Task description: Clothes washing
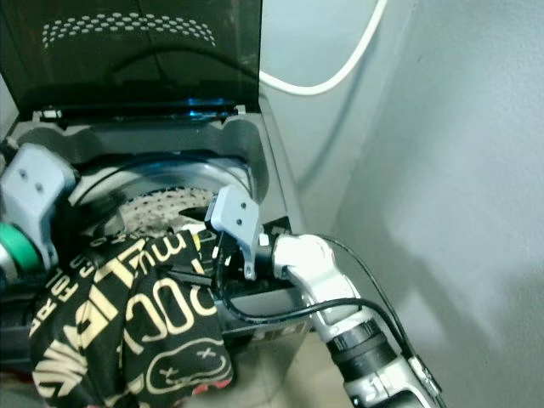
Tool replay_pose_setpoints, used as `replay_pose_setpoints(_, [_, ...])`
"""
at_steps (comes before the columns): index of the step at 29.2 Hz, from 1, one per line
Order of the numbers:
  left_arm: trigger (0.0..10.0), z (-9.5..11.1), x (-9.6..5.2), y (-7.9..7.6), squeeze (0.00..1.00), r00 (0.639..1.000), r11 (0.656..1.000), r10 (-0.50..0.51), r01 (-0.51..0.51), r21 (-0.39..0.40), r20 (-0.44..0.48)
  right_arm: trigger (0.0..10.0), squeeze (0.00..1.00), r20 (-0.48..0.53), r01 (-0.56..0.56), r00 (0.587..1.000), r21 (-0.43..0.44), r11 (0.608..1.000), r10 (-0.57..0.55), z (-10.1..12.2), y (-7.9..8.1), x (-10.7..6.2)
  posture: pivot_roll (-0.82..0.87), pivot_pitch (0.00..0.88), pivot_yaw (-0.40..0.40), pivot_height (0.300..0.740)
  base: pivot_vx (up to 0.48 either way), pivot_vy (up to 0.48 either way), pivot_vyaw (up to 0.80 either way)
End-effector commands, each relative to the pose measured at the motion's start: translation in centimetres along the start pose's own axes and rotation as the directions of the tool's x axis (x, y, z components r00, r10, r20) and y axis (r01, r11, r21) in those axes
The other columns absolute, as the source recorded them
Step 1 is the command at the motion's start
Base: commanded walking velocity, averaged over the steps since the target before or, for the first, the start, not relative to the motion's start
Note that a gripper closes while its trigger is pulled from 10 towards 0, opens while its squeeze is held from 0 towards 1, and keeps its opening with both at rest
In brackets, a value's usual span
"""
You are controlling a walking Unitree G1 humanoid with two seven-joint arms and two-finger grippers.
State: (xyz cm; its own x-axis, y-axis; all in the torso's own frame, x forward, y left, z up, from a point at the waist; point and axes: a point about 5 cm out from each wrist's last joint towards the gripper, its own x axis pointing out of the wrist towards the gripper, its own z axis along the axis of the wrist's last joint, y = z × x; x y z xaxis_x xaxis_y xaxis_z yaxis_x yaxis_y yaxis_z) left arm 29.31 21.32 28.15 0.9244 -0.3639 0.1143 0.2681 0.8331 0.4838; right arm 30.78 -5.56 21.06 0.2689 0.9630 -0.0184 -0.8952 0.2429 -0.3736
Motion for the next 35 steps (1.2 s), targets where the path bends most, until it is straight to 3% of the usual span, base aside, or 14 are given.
replay_pose_setpoints(1, [10.0,0.8,0.4,3.5,0.0,0.988,0.984,0.148,-0.152,0.097,0.042,10.0,0.0,-0.043,0.004,0.999,0.037,0.999,-0.003,-1.1,0.3,-0.1,0.17,0.065,0.056,0.74,0.0,0.0,0.0])
replay_pose_setpoints(3, [10.0,0.8,0.4,3.5,0.0,0.988,0.984,0.148,-0.152,0.097,0.042,10.0,0.0,-0.043,0.004,0.999,0.037,0.999,-0.003,-1.1,0.3,-0.1,0.17,0.065,0.056,0.74,0.0,0.0,0.0])
replay_pose_setpoints(4, [10.0,1.4,0.7,4.9,0.0,0.978,0.971,0.198,-0.205,0.126,0.063,10.0,0.0,-0.043,0.005,0.999,0.036,0.999,-0.004,-1.1,0.3,-0.1,0.17,0.063,0.059,0.74,0.0,0.0,0.0])
replay_pose_setpoints(6, [10.0,2.1,0.9,5.3,0.0,0.98,0.972,0.183,-0.192,0.134,0.078,10.0,0.0,-0.043,0.007,0.999,0.036,0.999,-0.005,-1.1,0.3,-0.1,0.17,0.061,0.063,0.74,0.0,0.0,0.0])
replay_pose_setpoints(7, [10.0,2.1,0.9,5.3,0.0,0.98,0.972,0.183,-0.192,0.134,0.078,10.0,0.0,-0.043,0.007,0.999,0.036,0.999,-0.005,-1.1,0.3,-0.1,0.17,0.061,0.063,0.74,0.0,0.0,0.0])
replay_pose_setpoints(9, [10.0,2.9,0.9,3.5,0.0,0.994,0.992,0.05,-0.06,0.109,0.096,10.0,0.0,-0.042,0.011,0.999,0.035,0.999,-0.01,-1.1,0.3,-0.2,0.16,0.061,0.069,0.74,0.0,0.0,0.0])
replay_pose_setpoints(10, [10.0,2.9,0.9,3.5,0.0,0.994,0.992,0.05,-0.06,0.109,0.096,10.0,0.0,-0.042,0.011,0.999,0.035,0.999,-0.01,-1.1,0.3,-0.2,0.16,0.061,0.069,0.74,0.0,0.0,0.0])
replay_pose_setpoints(11, [10.0,3.1,0.4,2.2,0.23,0.994,0.995,-0.04,0.03,0.091,0.1,10.0,0.0,-0.041,0.013,0.999,0.034,0.999,-0.012,-1.1,0.4,-0.2,0.17,0.061,0.07,0.74,0.0,0.0,0.0])
replay_pose_setpoints(13, [10.0,3.4,-1.4,-0.3,0.93,0.972,0.977,-0.214,0.211,0.036,0.099,10.0,0.0,-0.04,0.013,0.999,0.036,0.999,-0.012,-1.2,0.4,-0.2,0.18,0.064,0.068,0.74,0.0,0.0,0.0])
replay_pose_setpoints(18, [10.0,3.2,-3.0,-2.1,1.0,0.944,0.947,-0.315,0.319,-0.025,0.098,10.0,0.0,-0.039,0.004,0.999,0.039,0.999,-0.002,-1.2,0.5,-0.1,0.19,0.067,0.064,0.74,0.0,0.0,0.0])
replay_pose_setpoints(23, [10.0,2.7,-3.7,-2.9,1.0,0.944,0.944,-0.318,0.324,-0.062,0.087,10.0,0.0,-0.035,-0.008,0.999,0.039,0.999,0.009,-1.3,0.6,0.1,0.2,0.065,0.059,0.74,0.0,0.0,0.0])
replay_pose_setpoints(28, [10.0,1.9,-4.9,-4.7,1.0,0.954,0.946,-0.296,0.299,-0.127,0.041,10.0,0.0,-0.034,-0.018,0.999,0.034,0.999,0.019,-1.3,0.5,0.7,0.23,0.072,0.039,0.74,0.0,0.0,0.0])
replay_pose_setpoints(35, [10.0,1.7,-5.7,-5.3,1.0,0.956,0.946,-0.292,0.291,-0.143,0.012,10.0,0.0,-0.027,-0.023,0.999,0.038,0.999,0.024,-1.3,0.5,1.1,0.24,0.088,0.029,0.74,0.0,0.0,0.0])
